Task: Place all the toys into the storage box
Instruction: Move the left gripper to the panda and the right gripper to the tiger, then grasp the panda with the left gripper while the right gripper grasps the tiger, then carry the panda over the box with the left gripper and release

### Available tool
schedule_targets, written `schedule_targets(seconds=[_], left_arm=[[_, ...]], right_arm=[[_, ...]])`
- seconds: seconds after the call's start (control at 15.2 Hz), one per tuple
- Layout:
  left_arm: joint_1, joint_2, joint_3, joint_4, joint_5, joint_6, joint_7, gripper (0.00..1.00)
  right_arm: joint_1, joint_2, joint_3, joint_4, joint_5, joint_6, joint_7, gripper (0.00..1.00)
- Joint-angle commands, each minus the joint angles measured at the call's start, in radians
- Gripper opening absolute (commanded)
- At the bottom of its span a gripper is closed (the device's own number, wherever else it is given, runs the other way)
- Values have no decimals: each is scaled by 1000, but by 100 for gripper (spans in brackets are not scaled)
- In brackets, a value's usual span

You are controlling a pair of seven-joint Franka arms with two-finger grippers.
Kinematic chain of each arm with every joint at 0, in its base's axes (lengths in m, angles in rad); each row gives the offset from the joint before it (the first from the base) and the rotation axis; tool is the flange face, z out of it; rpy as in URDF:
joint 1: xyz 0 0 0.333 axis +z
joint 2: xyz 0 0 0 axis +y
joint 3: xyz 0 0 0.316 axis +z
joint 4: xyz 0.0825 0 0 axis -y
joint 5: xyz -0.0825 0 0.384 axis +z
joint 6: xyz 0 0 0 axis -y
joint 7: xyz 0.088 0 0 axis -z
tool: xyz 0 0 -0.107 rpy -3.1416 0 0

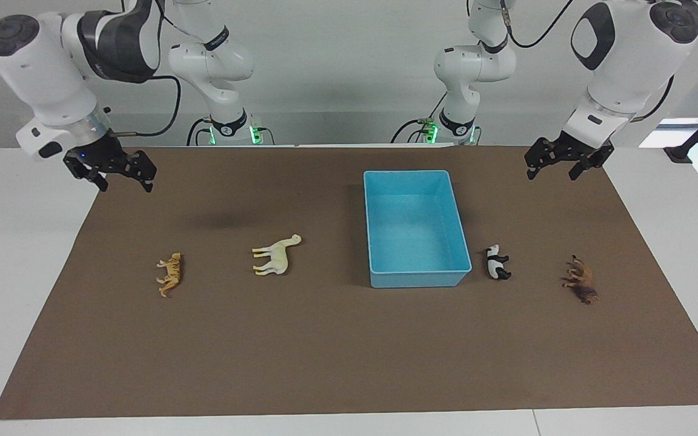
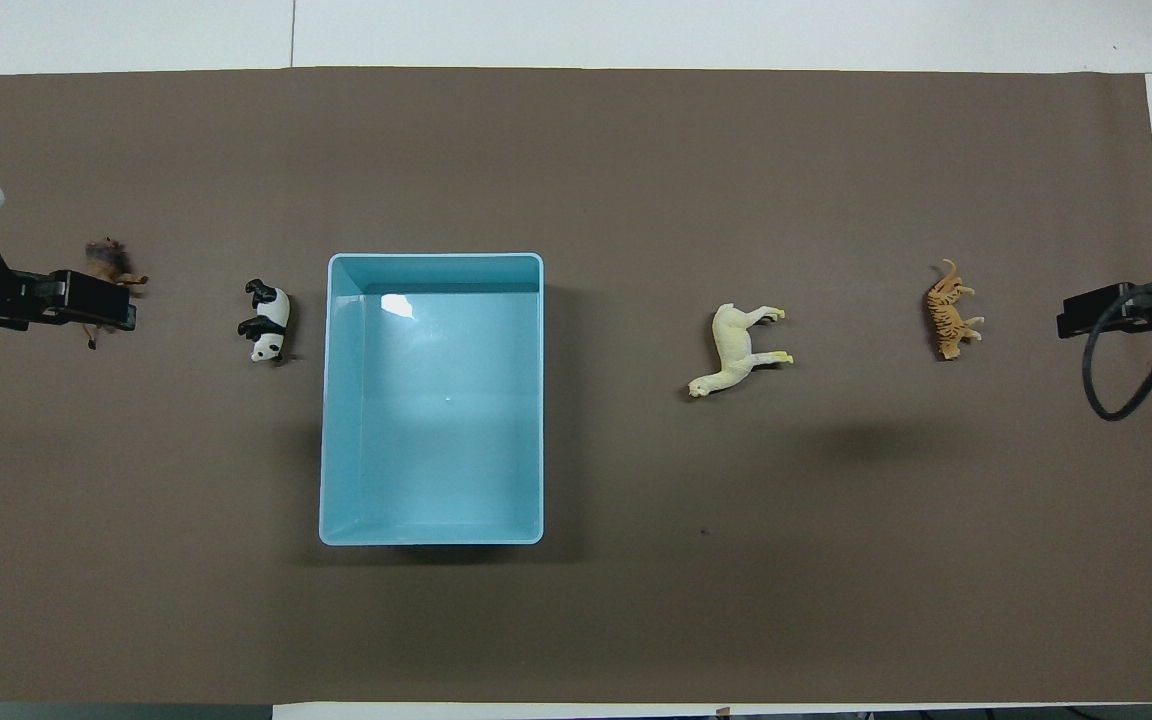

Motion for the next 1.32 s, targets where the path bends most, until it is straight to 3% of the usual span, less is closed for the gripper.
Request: schedule_targets(seconds=[0.0,0.2,0.46,0.79,1.12,1.19,1.25], left_arm=[[13,66,-1,-95,28,171,-15,100],[1,168,-3,-127,29,304,-35,100],[-61,171,-3,-291,29,487,-133,100],[-88,237,-3,-330,29,562,-141,100],[-78,280,-1,-331,29,591,-136,100],[-76,281,-1,-331,29,593,-136,97],[-73,280,-1,-330,29,585,-136,70]], right_arm=[[-5,68,5,-71,5,163,-74,100],[-5,124,5,-119,6,309,-91,100],[23,206,4,-120,5,431,-85,100],[23,287,5,-139,2,547,-152,100],[23,336,5,-139,12,563,-139,100],[23,344,5,-140,14,572,-123,100],[23,352,5,-142,14,586,-103,100]])
